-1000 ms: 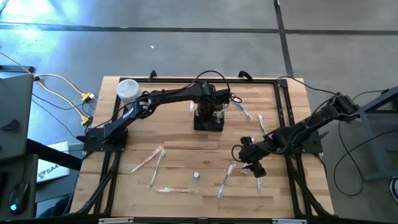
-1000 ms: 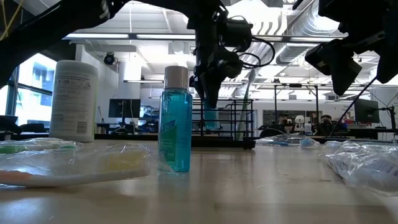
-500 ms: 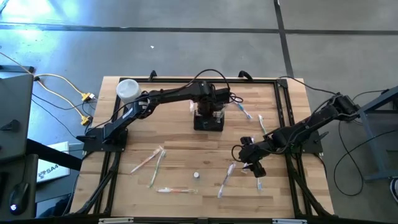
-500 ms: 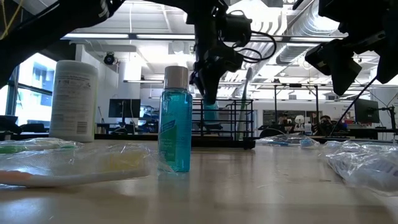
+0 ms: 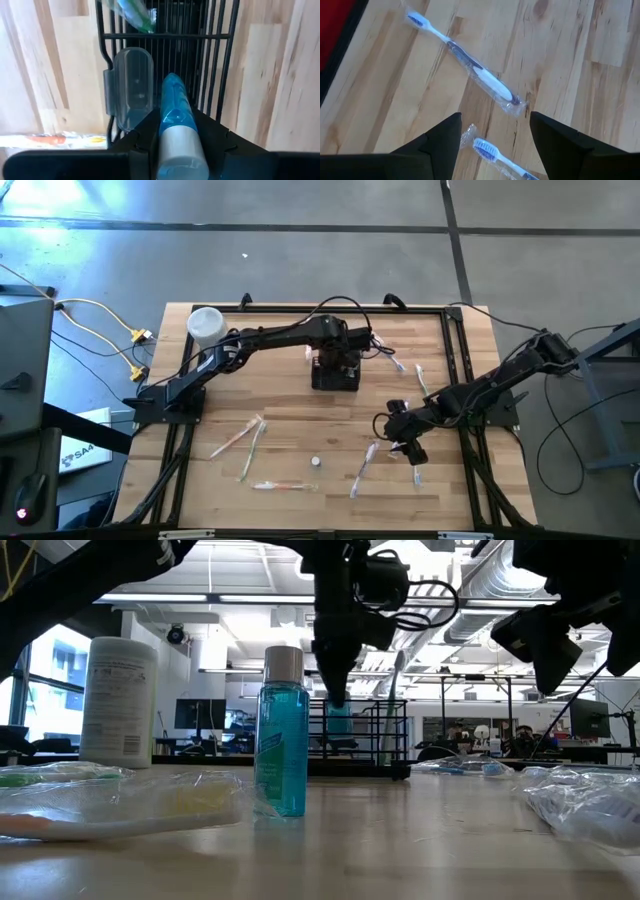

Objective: Pick & Place toothbrushing station
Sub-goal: Put the top mouthwash into the mesh organizer

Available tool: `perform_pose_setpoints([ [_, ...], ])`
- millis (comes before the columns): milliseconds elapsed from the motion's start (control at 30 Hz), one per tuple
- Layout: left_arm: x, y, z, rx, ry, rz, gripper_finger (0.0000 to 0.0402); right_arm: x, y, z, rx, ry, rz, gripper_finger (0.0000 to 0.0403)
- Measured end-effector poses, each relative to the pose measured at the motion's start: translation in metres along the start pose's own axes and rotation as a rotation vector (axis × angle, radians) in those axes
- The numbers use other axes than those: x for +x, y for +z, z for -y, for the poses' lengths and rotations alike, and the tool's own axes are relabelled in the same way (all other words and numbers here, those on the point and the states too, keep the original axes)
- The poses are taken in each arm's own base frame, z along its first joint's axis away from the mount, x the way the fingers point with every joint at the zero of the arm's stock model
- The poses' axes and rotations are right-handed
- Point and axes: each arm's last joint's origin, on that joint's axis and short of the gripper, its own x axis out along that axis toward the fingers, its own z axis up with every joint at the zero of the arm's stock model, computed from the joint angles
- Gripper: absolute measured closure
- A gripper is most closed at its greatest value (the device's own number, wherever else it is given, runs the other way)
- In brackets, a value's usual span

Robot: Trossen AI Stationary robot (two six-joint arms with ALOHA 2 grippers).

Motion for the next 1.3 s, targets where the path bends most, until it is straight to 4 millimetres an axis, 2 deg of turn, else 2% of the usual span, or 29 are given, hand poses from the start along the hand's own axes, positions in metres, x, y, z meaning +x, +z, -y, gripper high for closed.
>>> perform_pose_setpoints([
  [200, 0.000, -0.001, 0.001, 0.077, -0.003, -0.012, 0.0315, 0.007, -0.010, 0.003, 0.001, -0.016, -0.017, 0.0174],
  [600, -0.012, 0.000, 0.015, 0.263, 0.093, -0.015, 0.0315, 0.008, -0.011, 0.003, -0.018, -0.029, -0.010, 0.0174],
  [767, -0.019, -0.002, 0.015, 0.292, 0.090, -0.003, 0.0315, 0.008, -0.011, 0.003, -0.018, -0.029, -0.010, 0.0174],
  [1000, -0.019, -0.002, 0.016, 0.335, 0.055, 0.008, 0.0315, 0.008, -0.011, 0.003, -0.018, -0.029, -0.010, 0.0174],
  [1300, -0.023, -0.004, 0.019, 0.313, -0.006, 0.025, 0.0315, 0.008, -0.011, 0.003, -0.019, -0.029, -0.011, 0.0174],
])
